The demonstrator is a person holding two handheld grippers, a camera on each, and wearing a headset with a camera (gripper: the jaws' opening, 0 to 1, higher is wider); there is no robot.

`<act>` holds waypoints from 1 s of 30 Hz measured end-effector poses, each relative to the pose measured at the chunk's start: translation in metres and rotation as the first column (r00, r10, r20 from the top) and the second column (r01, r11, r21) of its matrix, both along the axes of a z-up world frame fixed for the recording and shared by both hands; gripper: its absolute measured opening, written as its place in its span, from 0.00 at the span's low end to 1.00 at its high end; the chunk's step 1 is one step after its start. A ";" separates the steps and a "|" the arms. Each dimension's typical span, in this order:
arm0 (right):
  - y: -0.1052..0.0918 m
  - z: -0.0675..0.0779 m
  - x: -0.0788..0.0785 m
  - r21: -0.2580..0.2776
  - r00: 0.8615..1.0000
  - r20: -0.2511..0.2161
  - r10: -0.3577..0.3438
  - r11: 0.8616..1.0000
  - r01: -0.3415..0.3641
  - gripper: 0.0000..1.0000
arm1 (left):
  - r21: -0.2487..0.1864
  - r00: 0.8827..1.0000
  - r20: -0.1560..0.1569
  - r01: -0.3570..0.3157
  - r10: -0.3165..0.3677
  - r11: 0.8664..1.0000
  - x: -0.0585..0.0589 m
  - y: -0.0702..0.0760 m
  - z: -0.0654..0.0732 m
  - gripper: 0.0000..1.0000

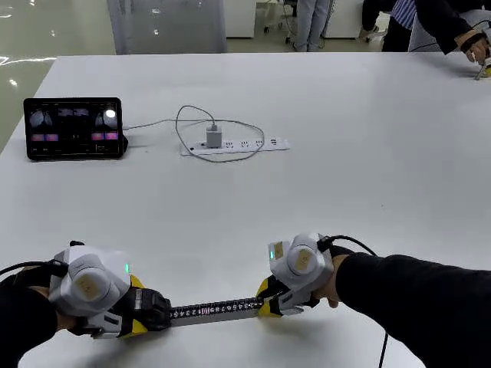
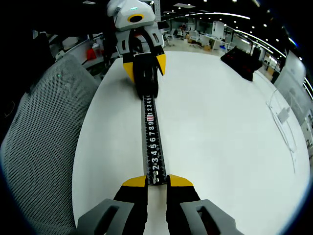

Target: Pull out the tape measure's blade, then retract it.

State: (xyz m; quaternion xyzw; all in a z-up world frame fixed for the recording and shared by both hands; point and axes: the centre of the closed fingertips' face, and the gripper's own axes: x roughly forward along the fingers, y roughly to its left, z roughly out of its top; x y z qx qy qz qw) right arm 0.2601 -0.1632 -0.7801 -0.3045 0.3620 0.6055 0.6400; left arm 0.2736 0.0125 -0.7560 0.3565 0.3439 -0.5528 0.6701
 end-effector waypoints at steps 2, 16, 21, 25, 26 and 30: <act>-0.001 0.000 0.000 0.000 1.000 -0.001 0.000 1.000 0.000 0.10 | 0.000 1.000 0.000 -0.001 0.001 1.000 0.000 0.000 0.000 0.32; -0.010 0.000 0.001 -0.003 1.000 -0.009 -0.001 1.000 0.001 0.10 | -0.001 1.000 0.000 -0.005 0.005 1.000 0.001 0.000 -0.001 0.32; -0.013 0.001 0.001 -0.006 1.000 -0.009 -0.004 1.000 0.004 0.10 | -0.001 1.000 0.000 -0.006 0.006 1.000 0.001 0.000 0.000 0.32; -0.016 0.000 0.001 -0.010 1.000 -0.010 -0.004 1.000 0.004 0.10 | -0.001 1.000 -0.001 -0.006 0.006 1.000 0.001 0.000 -0.001 0.32; -0.017 0.000 0.001 -0.010 1.000 -0.010 -0.005 1.000 0.004 0.10 | -0.001 1.000 0.000 -0.006 0.006 1.000 0.001 0.000 -0.001 0.32; -0.019 0.000 0.000 -0.010 1.000 -0.009 -0.006 1.000 0.006 0.10 | 0.000 1.000 0.000 -0.007 0.007 1.000 0.002 0.000 -0.002 0.32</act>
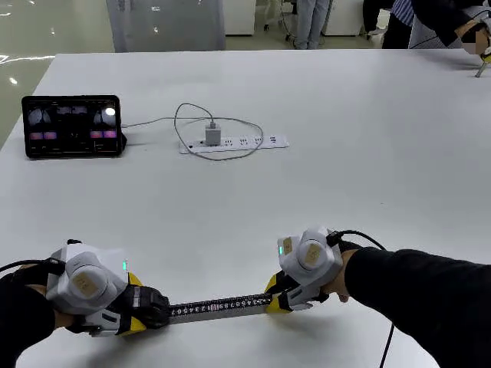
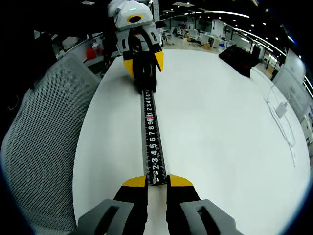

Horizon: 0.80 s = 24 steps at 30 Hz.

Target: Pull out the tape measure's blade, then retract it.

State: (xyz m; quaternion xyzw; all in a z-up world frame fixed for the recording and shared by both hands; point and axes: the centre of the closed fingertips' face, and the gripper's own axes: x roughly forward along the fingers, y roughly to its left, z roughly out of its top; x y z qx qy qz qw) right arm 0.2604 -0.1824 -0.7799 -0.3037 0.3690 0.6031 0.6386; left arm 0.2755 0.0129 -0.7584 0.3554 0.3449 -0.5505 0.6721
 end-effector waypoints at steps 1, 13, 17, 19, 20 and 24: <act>0.000 0.000 0.000 0.000 1.000 0.000 0.000 1.000 0.000 0.10 | 0.000 1.000 0.000 0.000 0.000 1.000 0.000 0.000 0.000 0.32; -0.007 0.000 0.001 -0.006 1.000 -0.002 0.003 1.000 -0.003 0.10 | 0.001 1.000 0.002 -0.001 0.001 1.000 -0.001 0.000 0.001 0.32; -0.009 0.000 0.001 -0.008 1.000 -0.003 0.003 1.000 -0.003 0.10 | 0.000 1.000 0.001 0.000 0.000 1.000 -0.001 -0.001 0.001 0.32; -0.009 0.000 0.000 -0.007 1.000 -0.005 0.002 1.000 -0.002 0.10 | -0.001 1.000 0.001 0.000 0.000 1.000 -0.001 -0.001 0.002 0.32; -0.009 0.001 0.000 -0.007 1.000 -0.005 0.002 1.000 -0.002 0.10 | -0.001 1.000 0.001 0.001 -0.001 1.000 -0.002 -0.001 0.002 0.32; -0.009 0.000 0.001 -0.007 1.000 -0.007 0.004 1.000 -0.004 0.10 | 0.000 1.000 0.002 0.001 -0.001 1.000 -0.001 -0.001 0.002 0.32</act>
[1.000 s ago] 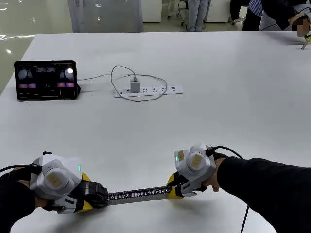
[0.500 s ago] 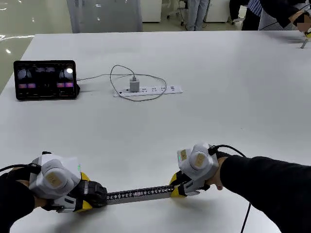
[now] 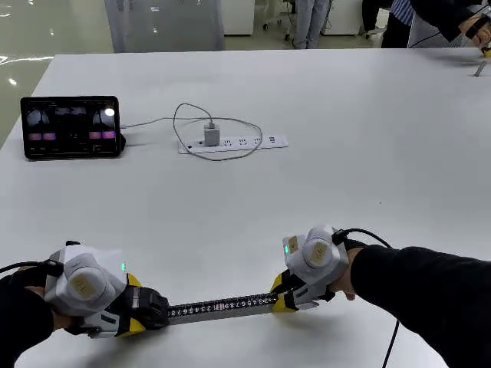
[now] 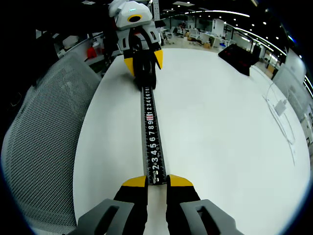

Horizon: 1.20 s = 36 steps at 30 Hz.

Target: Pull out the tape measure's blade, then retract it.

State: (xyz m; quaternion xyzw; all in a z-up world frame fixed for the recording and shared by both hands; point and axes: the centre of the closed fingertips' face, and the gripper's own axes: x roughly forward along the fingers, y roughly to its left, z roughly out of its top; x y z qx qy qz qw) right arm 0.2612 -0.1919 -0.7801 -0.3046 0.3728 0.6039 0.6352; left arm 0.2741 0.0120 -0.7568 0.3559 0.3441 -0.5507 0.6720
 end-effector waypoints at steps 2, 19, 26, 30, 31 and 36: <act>0.000 0.000 0.000 0.000 1.000 0.000 0.002 1.000 -0.002 0.10 | -0.001 1.000 0.000 0.000 0.000 1.000 0.000 0.000 0.000 0.32; -0.010 0.001 0.002 -0.002 1.000 -0.003 -0.001 1.000 0.001 0.10 | 0.000 1.000 -0.001 -0.005 0.005 1.000 0.001 0.001 -0.001 0.32; -0.013 0.001 0.002 -0.005 1.000 -0.002 0.000 1.000 0.000 0.10 | 0.001 1.000 -0.001 -0.008 0.008 1.000 0.001 0.000 0.000 0.32; -0.015 0.000 0.002 -0.012 1.000 0.004 0.009 1.000 -0.009 0.10 | 0.003 1.000 0.000 -0.010 0.010 1.000 0.000 0.000 0.000 0.32; -0.016 0.000 0.002 -0.014 1.000 0.004 0.011 1.000 -0.011 0.10 | 0.003 1.000 0.000 -0.010 0.010 1.000 0.000 0.000 0.000 0.32; -0.019 0.000 0.002 -0.016 1.000 0.003 0.008 1.000 -0.008 0.10 | 0.003 1.000 0.001 -0.012 0.012 1.000 0.001 0.001 -0.001 0.32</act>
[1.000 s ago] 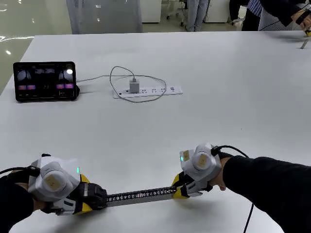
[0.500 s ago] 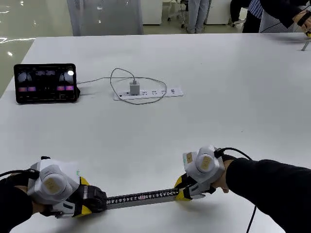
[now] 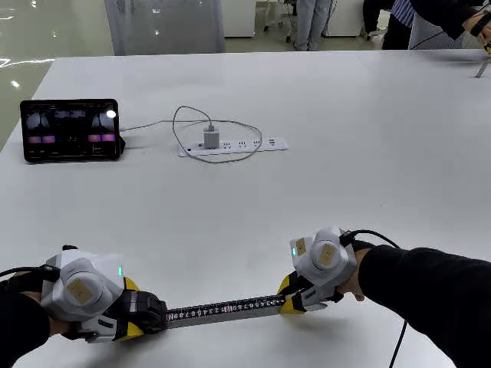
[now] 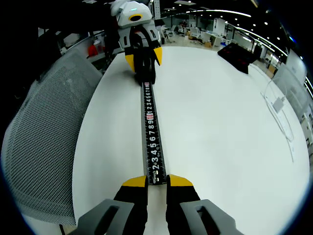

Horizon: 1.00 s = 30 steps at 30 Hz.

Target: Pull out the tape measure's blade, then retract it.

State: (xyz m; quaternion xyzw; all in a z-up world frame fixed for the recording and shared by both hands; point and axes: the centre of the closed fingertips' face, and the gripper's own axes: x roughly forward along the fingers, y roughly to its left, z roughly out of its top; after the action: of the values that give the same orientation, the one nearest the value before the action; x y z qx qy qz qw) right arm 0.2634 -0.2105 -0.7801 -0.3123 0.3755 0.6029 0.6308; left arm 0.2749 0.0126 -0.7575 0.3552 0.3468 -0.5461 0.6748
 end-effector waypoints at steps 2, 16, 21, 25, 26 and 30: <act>-0.001 0.000 0.000 0.000 1.000 0.000 -0.001 1.000 0.001 0.10 | 0.000 1.000 0.001 0.000 0.000 1.000 0.000 0.000 0.000 0.32; -0.009 0.000 0.000 -0.007 1.000 0.003 -0.007 1.000 0.007 0.10 | -0.001 1.000 0.002 0.001 -0.001 1.000 0.000 0.000 0.000 0.32; -0.012 0.000 -0.001 -0.009 1.000 0.003 -0.011 1.000 0.011 0.10 | 0.000 1.000 0.002 0.002 -0.002 1.000 0.000 0.000 0.000 0.32; -0.016 0.000 0.000 -0.009 1.000 0.002 -0.016 1.000 0.016 0.10 | 0.000 1.000 0.003 0.002 -0.002 1.000 0.000 0.000 0.000 0.32; -0.017 0.000 -0.001 -0.009 1.000 0.003 -0.017 1.000 0.017 0.10 | 0.000 1.000 0.003 0.002 -0.002 1.000 0.000 0.000 -0.001 0.32; -0.020 0.001 -0.001 -0.015 1.000 0.006 -0.016 1.000 0.016 0.10 | 0.000 1.000 0.003 0.002 -0.002 1.000 0.000 0.000 0.000 0.32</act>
State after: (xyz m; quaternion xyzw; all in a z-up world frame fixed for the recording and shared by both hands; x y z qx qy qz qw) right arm 0.2623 -0.2302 -0.7795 -0.3157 0.3808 0.5941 0.6344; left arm 0.2749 0.0122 -0.7577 0.3564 0.3453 -0.5464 0.6746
